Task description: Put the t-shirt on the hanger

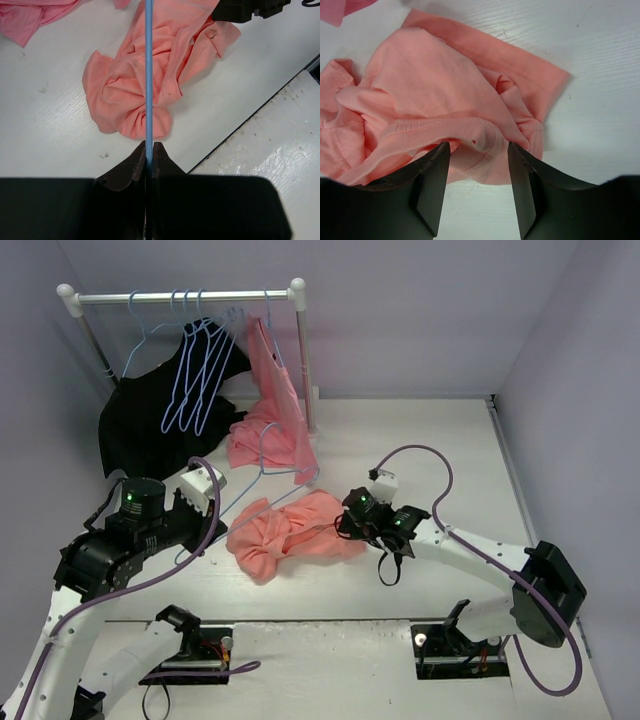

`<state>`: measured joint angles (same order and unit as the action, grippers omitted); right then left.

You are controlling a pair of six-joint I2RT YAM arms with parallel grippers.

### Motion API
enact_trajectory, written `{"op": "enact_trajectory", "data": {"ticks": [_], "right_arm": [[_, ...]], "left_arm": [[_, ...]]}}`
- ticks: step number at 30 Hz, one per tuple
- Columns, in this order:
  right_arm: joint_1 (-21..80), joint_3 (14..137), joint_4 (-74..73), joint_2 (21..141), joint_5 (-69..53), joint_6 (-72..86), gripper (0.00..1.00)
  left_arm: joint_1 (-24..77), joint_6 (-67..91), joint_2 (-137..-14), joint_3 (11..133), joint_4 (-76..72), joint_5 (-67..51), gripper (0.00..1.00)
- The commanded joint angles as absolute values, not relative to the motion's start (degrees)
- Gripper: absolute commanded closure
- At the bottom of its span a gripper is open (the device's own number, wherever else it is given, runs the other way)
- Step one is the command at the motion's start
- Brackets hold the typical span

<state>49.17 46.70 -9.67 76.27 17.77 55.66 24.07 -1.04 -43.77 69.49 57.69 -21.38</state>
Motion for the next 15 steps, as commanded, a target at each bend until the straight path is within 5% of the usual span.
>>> {"op": "enact_trajectory", "data": {"ticks": [1, 15], "right_arm": [[50.07, 48.23, -9.23, 76.91, 19.82, 60.18, 0.53], [50.4, 47.33, -9.23, 79.94, 19.47, 63.68, 0.52]], "left_arm": [[24.54, -0.62, -44.23, 72.16, 54.76, -22.24, 1.0], [25.09, -0.66, -44.91, 72.6, 54.8, -22.68, 1.0]]}}
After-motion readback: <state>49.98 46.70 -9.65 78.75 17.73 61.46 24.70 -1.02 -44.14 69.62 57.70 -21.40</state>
